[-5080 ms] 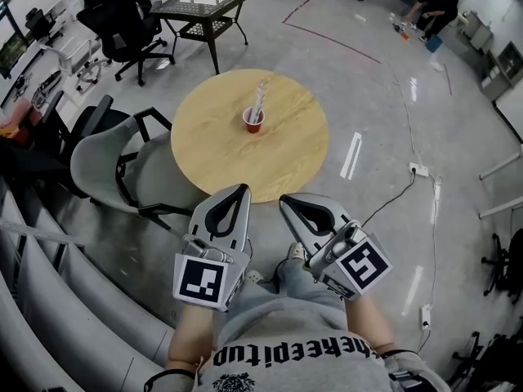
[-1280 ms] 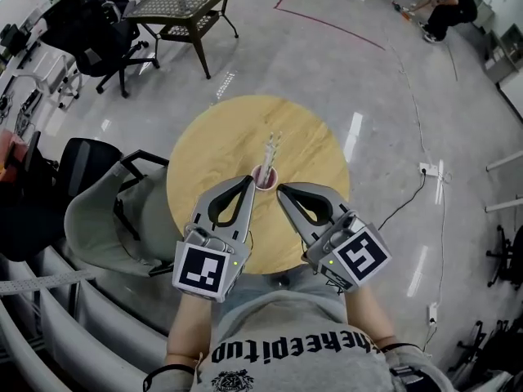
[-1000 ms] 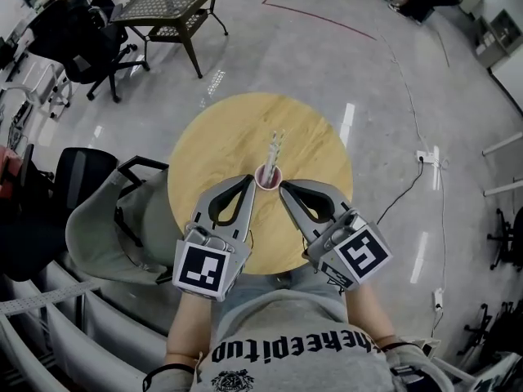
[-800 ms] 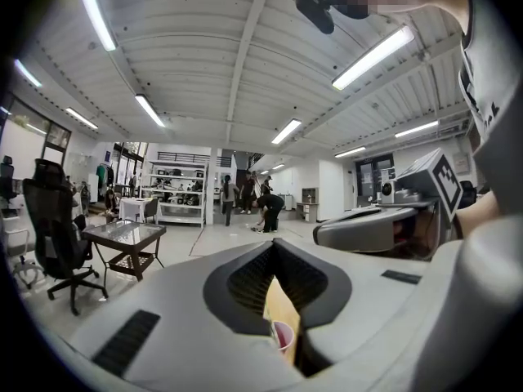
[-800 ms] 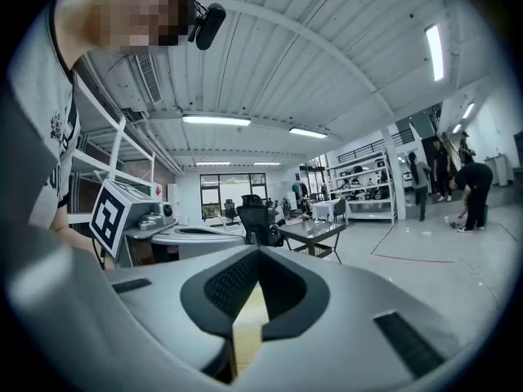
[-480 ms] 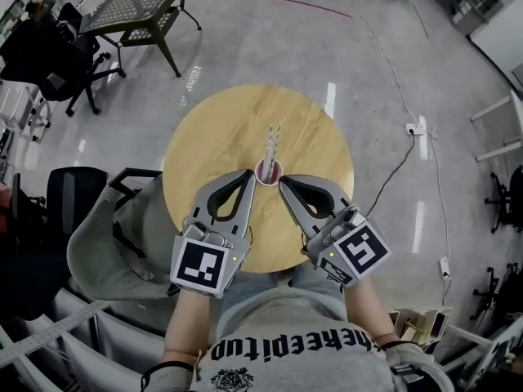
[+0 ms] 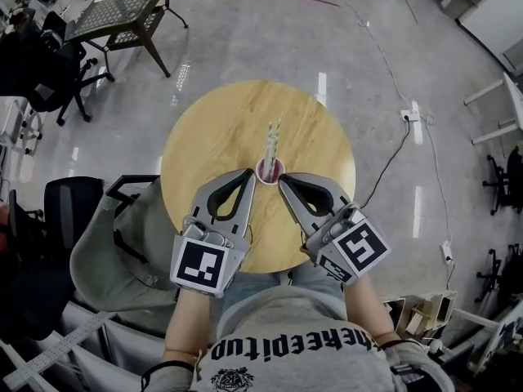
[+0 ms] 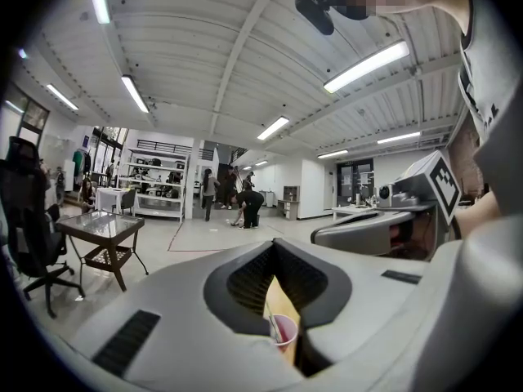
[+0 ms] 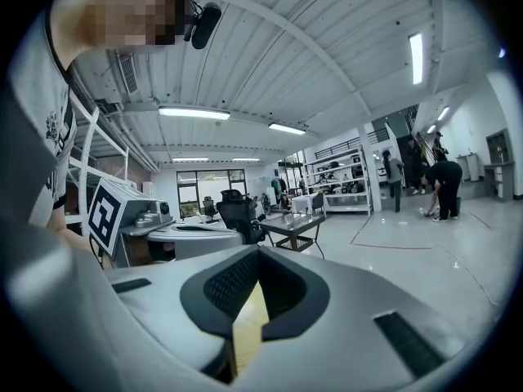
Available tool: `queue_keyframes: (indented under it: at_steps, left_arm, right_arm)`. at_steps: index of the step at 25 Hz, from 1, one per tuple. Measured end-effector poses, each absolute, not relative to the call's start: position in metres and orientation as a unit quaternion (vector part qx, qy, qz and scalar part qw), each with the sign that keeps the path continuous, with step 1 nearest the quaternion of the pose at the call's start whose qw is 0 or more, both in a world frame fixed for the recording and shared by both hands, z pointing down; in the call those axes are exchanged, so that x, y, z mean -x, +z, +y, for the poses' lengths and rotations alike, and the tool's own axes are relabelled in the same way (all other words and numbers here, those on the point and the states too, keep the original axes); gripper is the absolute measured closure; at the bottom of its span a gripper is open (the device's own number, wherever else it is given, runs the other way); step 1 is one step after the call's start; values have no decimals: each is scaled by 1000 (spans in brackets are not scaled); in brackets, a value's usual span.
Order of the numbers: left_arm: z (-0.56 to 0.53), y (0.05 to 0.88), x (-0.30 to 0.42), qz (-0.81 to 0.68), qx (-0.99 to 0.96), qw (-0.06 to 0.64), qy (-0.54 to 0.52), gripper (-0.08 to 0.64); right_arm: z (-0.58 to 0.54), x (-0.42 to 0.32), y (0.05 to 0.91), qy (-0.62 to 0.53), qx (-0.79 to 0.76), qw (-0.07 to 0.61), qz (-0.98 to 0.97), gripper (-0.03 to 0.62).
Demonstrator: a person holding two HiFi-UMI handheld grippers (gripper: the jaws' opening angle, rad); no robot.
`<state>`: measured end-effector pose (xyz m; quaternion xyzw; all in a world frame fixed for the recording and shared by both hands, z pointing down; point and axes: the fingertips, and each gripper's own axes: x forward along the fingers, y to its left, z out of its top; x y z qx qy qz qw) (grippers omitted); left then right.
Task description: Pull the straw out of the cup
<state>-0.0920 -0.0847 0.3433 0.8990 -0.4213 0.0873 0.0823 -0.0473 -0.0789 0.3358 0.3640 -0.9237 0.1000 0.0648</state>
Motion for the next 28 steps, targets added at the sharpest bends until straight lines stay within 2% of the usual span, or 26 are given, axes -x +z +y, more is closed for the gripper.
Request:
queue_keyframes:
  at_steps: [28]
  left_arm:
    - [-96,381,94,-385,-910,122,96,537]
  right_arm:
    - [-102,49,397,161,-404,114,-893,565]
